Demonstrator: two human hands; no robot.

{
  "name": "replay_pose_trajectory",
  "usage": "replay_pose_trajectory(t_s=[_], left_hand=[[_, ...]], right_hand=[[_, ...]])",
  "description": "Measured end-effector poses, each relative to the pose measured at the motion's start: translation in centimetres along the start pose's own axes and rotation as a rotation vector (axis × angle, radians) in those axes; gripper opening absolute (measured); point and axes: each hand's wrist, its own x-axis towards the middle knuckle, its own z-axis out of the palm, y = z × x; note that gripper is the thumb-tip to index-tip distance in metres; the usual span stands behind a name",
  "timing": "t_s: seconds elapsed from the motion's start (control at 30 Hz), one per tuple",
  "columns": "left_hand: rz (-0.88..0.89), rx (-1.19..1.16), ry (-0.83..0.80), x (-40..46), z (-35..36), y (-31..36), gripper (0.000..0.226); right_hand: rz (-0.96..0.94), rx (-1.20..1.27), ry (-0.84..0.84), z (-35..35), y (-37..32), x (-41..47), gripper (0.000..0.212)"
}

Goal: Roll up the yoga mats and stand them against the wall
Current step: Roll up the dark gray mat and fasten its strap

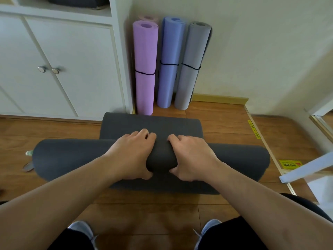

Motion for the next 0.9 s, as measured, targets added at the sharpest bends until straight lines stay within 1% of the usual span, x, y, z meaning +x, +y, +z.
replay_pose_trajectory(t_s=[0.07, 0.1, 0.17, 0.27, 0.3, 0.37, 0.5, 0.53, 0.63, 0.67, 0.73, 0.8, 0.87, 0.9], left_hand=[[0.023, 0.062, 0.028, 0.1, 0.7, 0.5, 0.1], [0.023, 0.054, 0.035, 0.2, 0.9, 0.7, 0.099], [0.007, -0.007, 0.051, 0.3, 0.7, 0.8, 0.092], [-0.031, -0.073, 0.042, 0.2, 0.3, 0.2, 0.081], [-0.034, -0.081, 0.026, 0.2, 0.2, 0.1, 0.079], [-0.025, -0.091, -0.012, 0.2, 0.2, -0.2, 0.076], [-0.012, -0.146, -0.059, 0.3, 0.4, -0.5, 0.075], [0.002, -0.13, -0.048, 0.2, 0.5, -0.5, 0.078], [0.038, 0.034, 0.019, 0.2, 1.5, -0.2, 0.097], [0.034, 0.061, 0.032, 0.3, 1.8, -0.1, 0.099], [0.017, 0.04, 0.037, 0.5, 1.6, 0.0, 0.093], [-0.018, -0.024, 0.022, 0.6, 1.1, -0.2, 0.086], [-0.056, -0.084, -0.026, 0.6, 0.6, -0.5, 0.087], [-0.063, -0.1, -0.056, 0.6, 0.6, -0.6, 0.09]], right_hand=[[0.004, 0.038, -0.036, 0.0, 0.1, -0.1, 0.085], [0.002, 0.053, -0.049, 0.0, 0.1, -0.1, 0.085], [0.001, 0.059, -0.055, -0.1, 0.2, -0.2, 0.091], [-0.003, -0.029, -0.047, -0.1, 0.0, -0.3, 0.106], [-0.003, -0.054, -0.054, 0.0, -0.1, -0.3, 0.108], [0.004, -0.041, -0.073, 0.3, -0.2, -0.3, 0.103], [-0.001, 0.043, -0.068, 0.1, 0.1, -0.3, 0.082], [0.004, 0.047, -0.067, 0.0, 0.3, -0.2, 0.08], [0.029, 0.056, -0.088, -0.2, 0.5, 0.2, 0.08], [0.03, 0.061, -0.092, -0.2, 0.5, 0.2, 0.08], [0.004, 0.037, -0.073, 0.0, 0.3, 0.0, 0.086], [-0.012, -0.018, -0.046, 0.1, 0.0, -0.1, 0.098], [-0.001, -0.066, -0.067, 0.0, 0.0, 0.1, 0.109], [0.004, -0.078, -0.085, 0.0, -0.1, 0.2, 0.108]])
